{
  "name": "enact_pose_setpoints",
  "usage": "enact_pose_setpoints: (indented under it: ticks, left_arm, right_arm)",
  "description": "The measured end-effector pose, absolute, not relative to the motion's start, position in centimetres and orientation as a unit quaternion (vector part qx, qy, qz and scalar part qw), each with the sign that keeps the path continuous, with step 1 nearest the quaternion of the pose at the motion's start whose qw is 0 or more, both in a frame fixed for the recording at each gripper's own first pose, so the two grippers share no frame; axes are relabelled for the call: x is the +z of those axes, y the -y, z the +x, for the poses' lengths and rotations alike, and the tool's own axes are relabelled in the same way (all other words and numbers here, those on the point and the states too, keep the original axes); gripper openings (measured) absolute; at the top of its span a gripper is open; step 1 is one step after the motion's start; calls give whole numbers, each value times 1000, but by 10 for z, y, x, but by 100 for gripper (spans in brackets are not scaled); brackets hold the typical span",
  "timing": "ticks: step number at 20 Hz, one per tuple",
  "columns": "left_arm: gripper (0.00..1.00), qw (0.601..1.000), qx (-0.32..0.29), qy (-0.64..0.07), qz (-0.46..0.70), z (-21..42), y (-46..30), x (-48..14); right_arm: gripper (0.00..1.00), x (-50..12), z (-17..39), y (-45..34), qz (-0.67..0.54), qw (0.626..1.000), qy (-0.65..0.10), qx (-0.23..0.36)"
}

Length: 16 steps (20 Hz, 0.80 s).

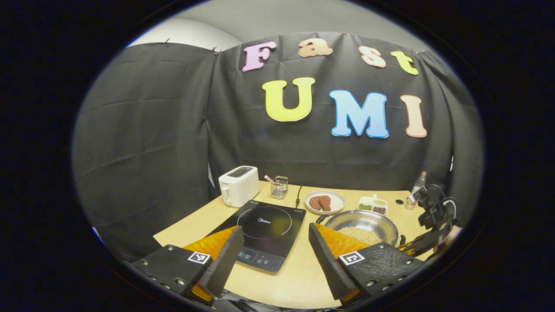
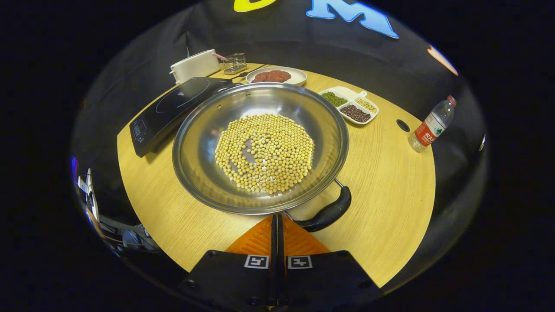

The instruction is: First push the handle of the pot to place it horizontally, then grasp the pot with both hands and set it on the induction cooktop.

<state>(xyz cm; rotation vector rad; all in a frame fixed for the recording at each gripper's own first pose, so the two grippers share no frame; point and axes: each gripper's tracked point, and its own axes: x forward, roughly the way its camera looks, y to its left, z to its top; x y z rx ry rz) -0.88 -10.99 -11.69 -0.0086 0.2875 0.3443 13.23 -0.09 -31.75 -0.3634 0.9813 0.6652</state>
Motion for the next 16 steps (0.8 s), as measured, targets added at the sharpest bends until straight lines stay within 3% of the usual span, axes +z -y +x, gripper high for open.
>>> enact_pose_setpoints:
  ticks: [1,2,5,9,11,15,16]
  left_arm:
    - [91,974,173,-145,-6,-11,109,-119]
    - [87,973,176,-147,-9,-11,110,-122]
    - [91,972,181,-151,-16,-10,110,-126]
    - [87,971,179,-156,-4,-7,112,-126]
    - [91,972,176,-158,-1,-2,116,-126]
    - [87,971,169,-170,4,6,122,-135]
    - [91,971,164,-175,2,8,124,-139]
  right_arm:
    - [0,-319,135,2,-166,814,-463,310]
    - [2,-319,140,4,-166,815,-462,307]
    - [0,-322,147,11,-171,816,-462,301]
    - [2,-323,160,16,-156,822,-466,288]
    - [2,-324,166,20,-154,824,-466,283]
    - [2,-328,178,26,-147,828,-466,274]
    - [2,-328,181,28,-145,829,-467,273]
